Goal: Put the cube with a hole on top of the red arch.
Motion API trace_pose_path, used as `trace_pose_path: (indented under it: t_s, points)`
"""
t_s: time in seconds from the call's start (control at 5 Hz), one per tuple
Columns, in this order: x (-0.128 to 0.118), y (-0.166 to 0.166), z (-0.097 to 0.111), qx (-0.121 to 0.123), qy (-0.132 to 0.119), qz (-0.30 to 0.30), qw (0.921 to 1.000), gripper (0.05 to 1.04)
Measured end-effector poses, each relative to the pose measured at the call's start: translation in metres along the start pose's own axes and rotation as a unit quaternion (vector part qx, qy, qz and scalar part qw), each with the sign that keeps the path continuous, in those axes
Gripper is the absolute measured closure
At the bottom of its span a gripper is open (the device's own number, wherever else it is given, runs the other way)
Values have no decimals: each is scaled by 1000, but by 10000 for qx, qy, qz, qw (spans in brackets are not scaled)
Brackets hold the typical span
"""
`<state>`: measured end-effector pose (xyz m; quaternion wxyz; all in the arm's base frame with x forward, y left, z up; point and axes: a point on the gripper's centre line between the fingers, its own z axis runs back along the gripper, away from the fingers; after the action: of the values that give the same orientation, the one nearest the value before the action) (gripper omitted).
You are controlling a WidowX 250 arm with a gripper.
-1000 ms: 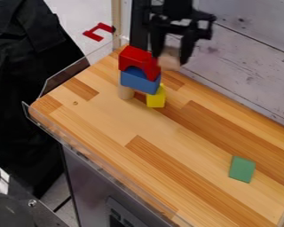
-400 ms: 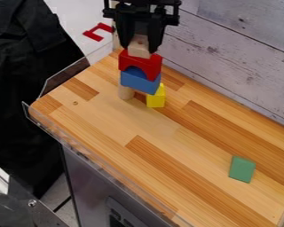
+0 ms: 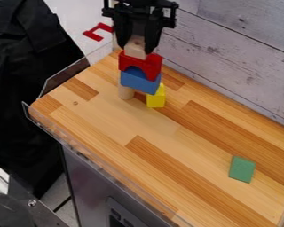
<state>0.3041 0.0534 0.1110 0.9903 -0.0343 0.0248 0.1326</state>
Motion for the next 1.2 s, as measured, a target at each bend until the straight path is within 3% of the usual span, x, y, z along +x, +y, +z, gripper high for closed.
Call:
trace_pose_path:
  t_s: [1.2]
  points:
    - [14, 2, -20, -2, 13, -116, 9999, 523]
